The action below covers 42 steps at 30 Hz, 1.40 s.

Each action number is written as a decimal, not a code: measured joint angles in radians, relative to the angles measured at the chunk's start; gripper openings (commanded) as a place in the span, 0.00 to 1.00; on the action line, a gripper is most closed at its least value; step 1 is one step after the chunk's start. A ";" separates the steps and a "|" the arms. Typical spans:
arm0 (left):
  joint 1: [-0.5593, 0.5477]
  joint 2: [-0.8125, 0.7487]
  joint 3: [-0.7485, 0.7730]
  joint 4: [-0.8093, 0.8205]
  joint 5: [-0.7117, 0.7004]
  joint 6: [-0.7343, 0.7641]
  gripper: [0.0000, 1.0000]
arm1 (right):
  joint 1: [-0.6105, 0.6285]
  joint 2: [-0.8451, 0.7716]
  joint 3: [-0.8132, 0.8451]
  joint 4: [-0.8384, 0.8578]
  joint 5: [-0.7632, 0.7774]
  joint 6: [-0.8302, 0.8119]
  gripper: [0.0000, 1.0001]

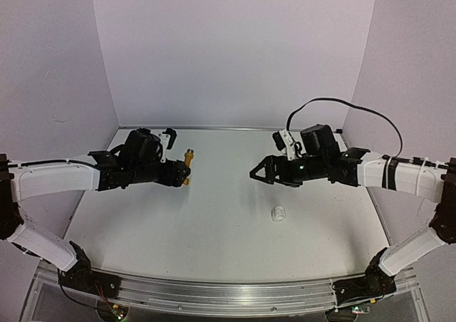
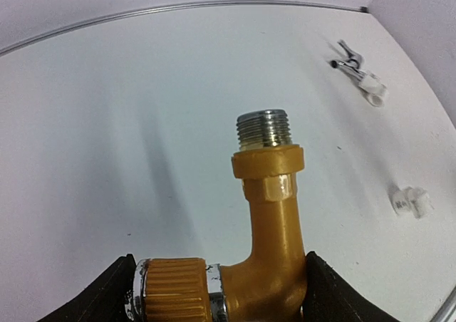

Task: Install the water faucets

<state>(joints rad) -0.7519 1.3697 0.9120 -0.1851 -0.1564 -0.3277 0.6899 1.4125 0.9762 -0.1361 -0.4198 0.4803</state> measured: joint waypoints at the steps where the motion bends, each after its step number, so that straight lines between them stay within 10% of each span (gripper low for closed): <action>1: -0.028 -0.016 -0.020 0.019 0.006 0.012 0.34 | 0.000 0.024 0.014 0.016 -0.033 0.020 0.98; 11: -0.296 0.081 -0.006 0.122 0.067 0.132 0.29 | 0.002 0.219 0.082 0.166 -0.314 0.198 0.84; 32: -0.343 0.158 0.008 0.117 0.065 0.225 0.26 | 0.024 0.379 0.109 0.238 -0.515 0.255 0.37; 36: -0.343 0.159 0.016 0.122 0.050 0.231 0.25 | 0.029 0.380 0.108 0.269 -0.529 0.273 0.07; 38: -0.343 0.159 0.017 0.129 0.041 0.234 0.32 | 0.029 0.380 0.104 0.284 -0.534 0.278 0.00; 42: -0.342 0.161 0.020 0.133 0.032 0.231 0.83 | 0.028 0.379 0.082 0.328 -0.531 0.285 0.00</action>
<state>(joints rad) -1.0943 1.5304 0.9321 -0.0518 -0.1247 -0.0971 0.7183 1.7915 1.0584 0.1916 -0.9510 0.7651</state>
